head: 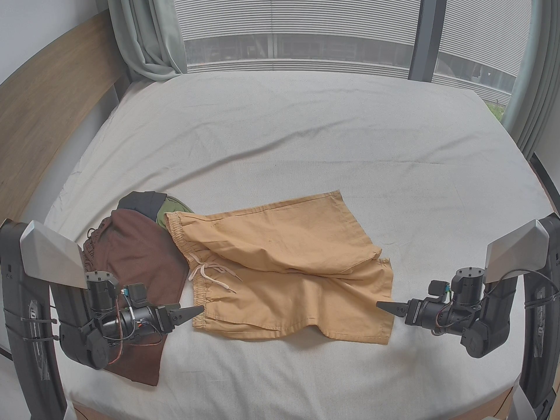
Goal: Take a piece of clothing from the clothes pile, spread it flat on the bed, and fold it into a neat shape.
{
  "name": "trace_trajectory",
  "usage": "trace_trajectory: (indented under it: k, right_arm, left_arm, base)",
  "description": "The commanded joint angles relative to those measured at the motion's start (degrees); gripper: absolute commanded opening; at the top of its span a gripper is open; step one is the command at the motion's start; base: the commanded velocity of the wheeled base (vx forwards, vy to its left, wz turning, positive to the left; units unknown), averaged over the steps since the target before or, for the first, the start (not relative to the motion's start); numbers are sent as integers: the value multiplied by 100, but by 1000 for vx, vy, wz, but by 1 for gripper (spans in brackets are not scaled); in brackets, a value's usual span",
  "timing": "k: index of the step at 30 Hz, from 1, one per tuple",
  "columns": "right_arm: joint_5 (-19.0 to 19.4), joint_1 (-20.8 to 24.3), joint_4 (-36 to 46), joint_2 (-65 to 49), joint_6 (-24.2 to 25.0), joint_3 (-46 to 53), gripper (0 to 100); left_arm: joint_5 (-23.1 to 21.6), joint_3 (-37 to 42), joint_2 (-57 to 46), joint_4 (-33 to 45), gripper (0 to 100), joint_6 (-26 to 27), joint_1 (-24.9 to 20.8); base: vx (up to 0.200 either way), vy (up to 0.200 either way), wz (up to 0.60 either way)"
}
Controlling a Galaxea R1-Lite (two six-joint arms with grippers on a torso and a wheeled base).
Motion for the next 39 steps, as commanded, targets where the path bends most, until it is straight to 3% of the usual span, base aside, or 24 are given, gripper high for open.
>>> trace_trajectory:
  k: [1,14,20,26,36,37,39]
  right_arm:
    - [-12,3,-1,18,-2,-40,100]
    - [-65,-6,-10,18,7,-84,100]
    - [-65,3,-10,18,7,-119,100]
    - [-65,3,-1,18,7,-110,100]
    - [-65,12,-1,18,7,-102,100]
    - [-65,12,-1,18,7,-84,100]
    - [-56,3,-1,18,-10,-58,100]
  left_arm:
    - [26,-87,384,-5,100,-14,-121]
    - [87,-262,700,4,100,-111,-227]
    - [228,-298,657,-5,100,-568,-438]
    - [509,-412,692,-5,100,-577,-578]
    - [527,-429,709,-5,100,-541,-578]
    - [527,-429,709,-5,0,-550,-578]
    - [527,-456,709,-5,0,-559,-569]
  base:
    - [0,0,0]
    - [0,0,0]
    - [0,0,0]
    - [0,0,0]
    - [0,0,0]
    - [0,0,0]
    - [0,0,0]
